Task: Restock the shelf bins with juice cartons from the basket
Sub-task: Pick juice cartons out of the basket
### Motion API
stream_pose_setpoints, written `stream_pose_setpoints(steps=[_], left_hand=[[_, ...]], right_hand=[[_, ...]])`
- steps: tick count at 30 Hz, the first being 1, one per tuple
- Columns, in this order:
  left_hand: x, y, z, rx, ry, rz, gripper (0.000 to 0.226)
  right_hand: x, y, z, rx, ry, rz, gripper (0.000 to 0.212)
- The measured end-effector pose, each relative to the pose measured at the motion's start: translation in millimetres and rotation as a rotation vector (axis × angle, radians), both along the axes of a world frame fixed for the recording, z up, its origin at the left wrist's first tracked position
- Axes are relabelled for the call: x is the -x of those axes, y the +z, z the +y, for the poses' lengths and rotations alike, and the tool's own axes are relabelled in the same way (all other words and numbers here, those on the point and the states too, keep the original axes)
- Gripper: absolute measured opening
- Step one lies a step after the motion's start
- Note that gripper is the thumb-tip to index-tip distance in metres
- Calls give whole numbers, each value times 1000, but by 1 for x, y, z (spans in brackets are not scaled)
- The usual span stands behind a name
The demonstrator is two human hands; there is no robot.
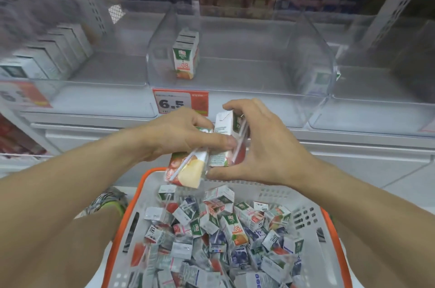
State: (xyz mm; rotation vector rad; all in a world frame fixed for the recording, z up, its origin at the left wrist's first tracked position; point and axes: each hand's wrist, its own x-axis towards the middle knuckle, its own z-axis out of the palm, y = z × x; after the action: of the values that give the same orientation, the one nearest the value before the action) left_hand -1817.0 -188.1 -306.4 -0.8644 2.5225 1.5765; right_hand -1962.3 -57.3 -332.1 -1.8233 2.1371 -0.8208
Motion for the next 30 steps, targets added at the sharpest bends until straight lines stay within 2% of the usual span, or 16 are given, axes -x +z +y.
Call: stream_pose_setpoints(steps=[2,6,7,10,14,17,19,20,22,24,26,28,30], left_hand=[[-7,1,-6,-13,31,12,48],[-26,10,-13,-69,34,30,37],[-32,12,-13,-70,22,26,35],[-42,14,-10,32,51,49,28],[-45,8,0,272,20,51,12],[-48,2,7,329,15,68,29],[-52,0,7,332,40,55,11],[-55,0,4,330,58,50,17],[-62,3,-4,263,144,45,36],[-70,7,-14,203,229,56,50],[-80,7,-22,148,282,11,61],[-90,6,-29,18,311,-33,59],[-100,6,-32,-199,307,0,51]], right_hand=[[5,6,-5,-26,18,-87,102],[21,16,-6,17,146,-637,75],[22,22,-4,-1,138,-717,68],[15,35,-5,-119,54,-715,56],[-11,35,-12,-204,-8,-797,59],[-22,31,-18,-236,-70,-805,53],[-24,30,-21,-231,-86,-847,41],[-24,30,-22,-214,-80,-861,36],[-23,28,-24,-172,-57,-776,32],[-23,26,-25,-155,-26,-608,35],[-22,27,-27,-135,38,-544,38],[-23,28,-27,-107,151,-608,42],[-30,27,-28,-65,243,-757,43]])
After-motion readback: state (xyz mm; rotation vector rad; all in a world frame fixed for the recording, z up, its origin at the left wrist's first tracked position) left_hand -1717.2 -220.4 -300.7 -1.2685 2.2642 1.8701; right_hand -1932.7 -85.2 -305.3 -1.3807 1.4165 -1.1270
